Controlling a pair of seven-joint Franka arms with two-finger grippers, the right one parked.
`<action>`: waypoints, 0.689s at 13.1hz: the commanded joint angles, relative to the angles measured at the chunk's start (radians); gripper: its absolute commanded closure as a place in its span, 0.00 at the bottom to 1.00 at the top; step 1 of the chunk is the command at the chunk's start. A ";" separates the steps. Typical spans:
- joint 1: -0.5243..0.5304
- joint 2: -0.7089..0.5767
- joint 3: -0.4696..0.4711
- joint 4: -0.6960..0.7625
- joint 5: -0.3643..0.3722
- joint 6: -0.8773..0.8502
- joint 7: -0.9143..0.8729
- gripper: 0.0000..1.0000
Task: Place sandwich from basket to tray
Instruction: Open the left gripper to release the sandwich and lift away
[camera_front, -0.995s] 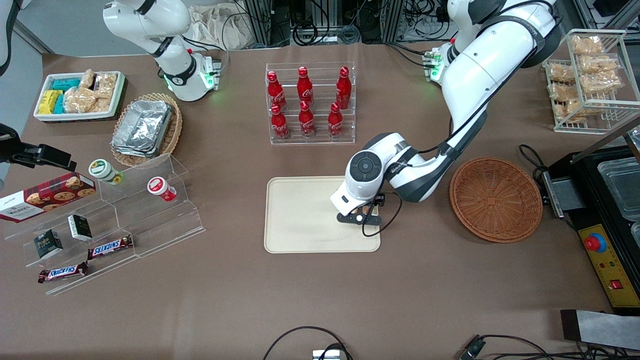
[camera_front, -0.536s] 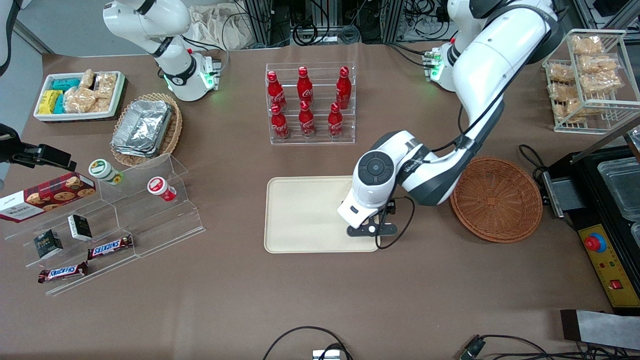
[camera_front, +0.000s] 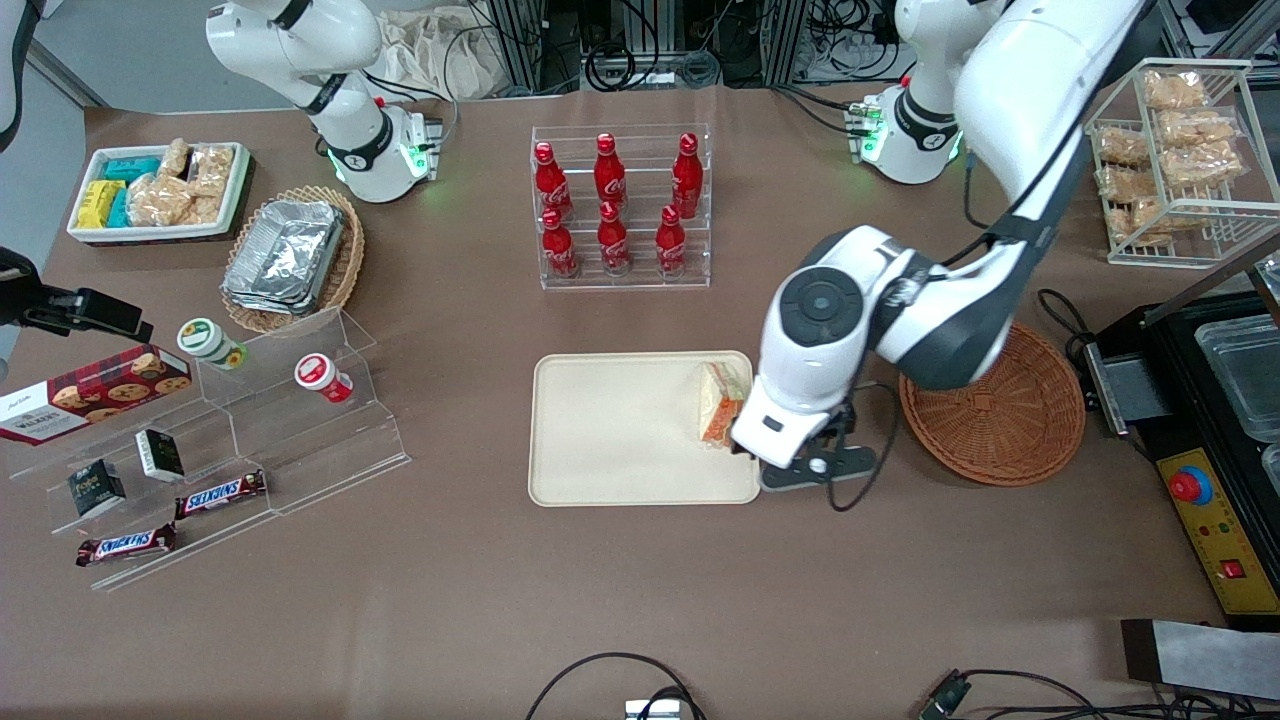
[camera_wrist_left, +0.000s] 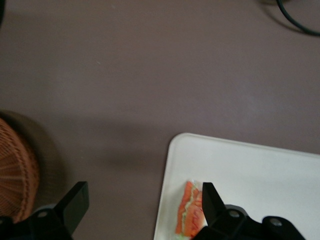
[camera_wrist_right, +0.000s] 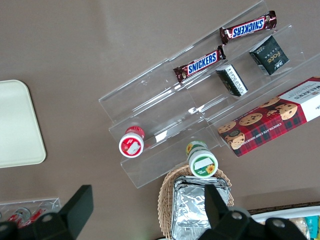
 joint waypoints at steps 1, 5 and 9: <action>0.012 -0.016 -0.002 0.041 -0.003 -0.059 -0.002 0.00; 0.056 -0.040 0.001 0.043 -0.031 -0.073 0.062 0.00; 0.046 -0.170 0.201 0.029 -0.273 -0.090 0.348 0.00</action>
